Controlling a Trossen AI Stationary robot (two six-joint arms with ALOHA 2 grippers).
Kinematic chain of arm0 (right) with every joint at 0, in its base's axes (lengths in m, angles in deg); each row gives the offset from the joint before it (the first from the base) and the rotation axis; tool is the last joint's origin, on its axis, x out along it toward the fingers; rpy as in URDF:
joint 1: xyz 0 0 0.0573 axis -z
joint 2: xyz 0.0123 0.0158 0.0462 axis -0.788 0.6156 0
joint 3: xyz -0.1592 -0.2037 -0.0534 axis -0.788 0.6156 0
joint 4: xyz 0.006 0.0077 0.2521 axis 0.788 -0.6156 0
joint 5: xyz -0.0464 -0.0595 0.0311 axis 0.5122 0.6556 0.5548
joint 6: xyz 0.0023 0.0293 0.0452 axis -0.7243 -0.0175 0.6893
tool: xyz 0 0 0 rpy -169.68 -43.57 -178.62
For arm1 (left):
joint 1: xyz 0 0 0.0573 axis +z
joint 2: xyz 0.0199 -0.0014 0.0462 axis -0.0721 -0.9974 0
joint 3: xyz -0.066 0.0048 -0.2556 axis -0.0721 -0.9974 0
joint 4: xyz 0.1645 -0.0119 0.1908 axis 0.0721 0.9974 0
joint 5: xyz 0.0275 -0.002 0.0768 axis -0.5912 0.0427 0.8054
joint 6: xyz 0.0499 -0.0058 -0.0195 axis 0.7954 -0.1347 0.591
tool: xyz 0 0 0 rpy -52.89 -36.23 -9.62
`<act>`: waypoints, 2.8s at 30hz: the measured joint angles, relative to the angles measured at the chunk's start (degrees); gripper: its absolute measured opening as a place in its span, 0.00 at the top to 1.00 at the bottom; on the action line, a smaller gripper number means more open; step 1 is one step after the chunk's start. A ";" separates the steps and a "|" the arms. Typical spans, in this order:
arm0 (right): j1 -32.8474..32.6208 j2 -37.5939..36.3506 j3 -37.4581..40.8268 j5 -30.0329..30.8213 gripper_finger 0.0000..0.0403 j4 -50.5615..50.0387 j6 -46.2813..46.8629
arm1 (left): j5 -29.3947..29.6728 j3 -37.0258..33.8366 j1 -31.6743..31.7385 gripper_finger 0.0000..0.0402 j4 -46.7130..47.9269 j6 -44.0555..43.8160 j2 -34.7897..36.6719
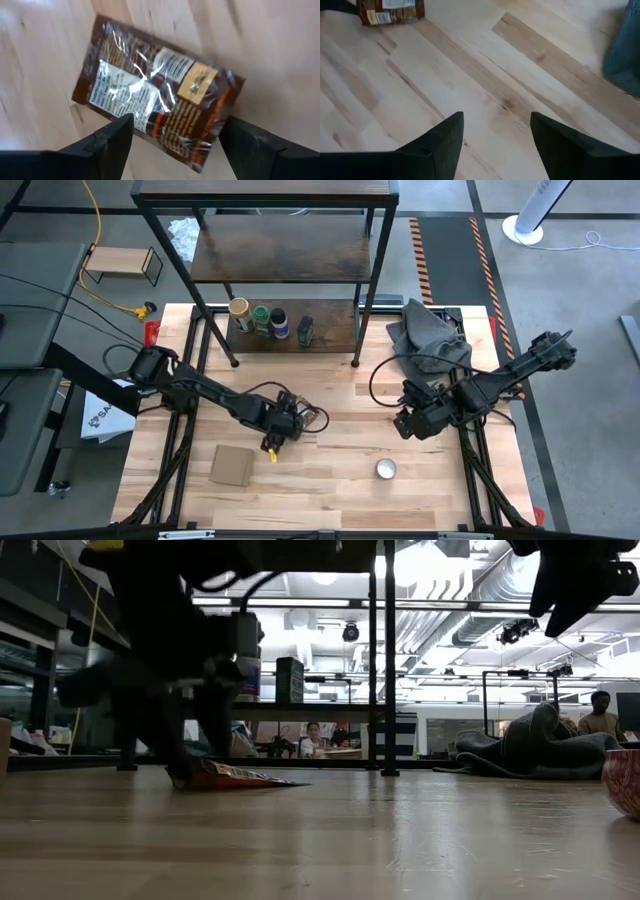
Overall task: Shelf spices
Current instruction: Put the orange seasoning pack on the shelf
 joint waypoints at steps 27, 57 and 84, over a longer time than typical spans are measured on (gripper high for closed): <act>2.29 0.06 0.00 4.25 0.44 16.38 -6.15 | 1.48 5.40 1.07 1.00 3.68 -12.76 6.63; 17.37 3.64 2.03 -7.55 0.44 81.47 -46.67 | -11.02 5.55 2.47 1.00 -20.29 -39.12 41.06; 17.64 3.57 2.01 -19.60 0.96 83.97 -48.00 | -9.36 5.49 6.26 1.00 -27.43 -38.86 34.73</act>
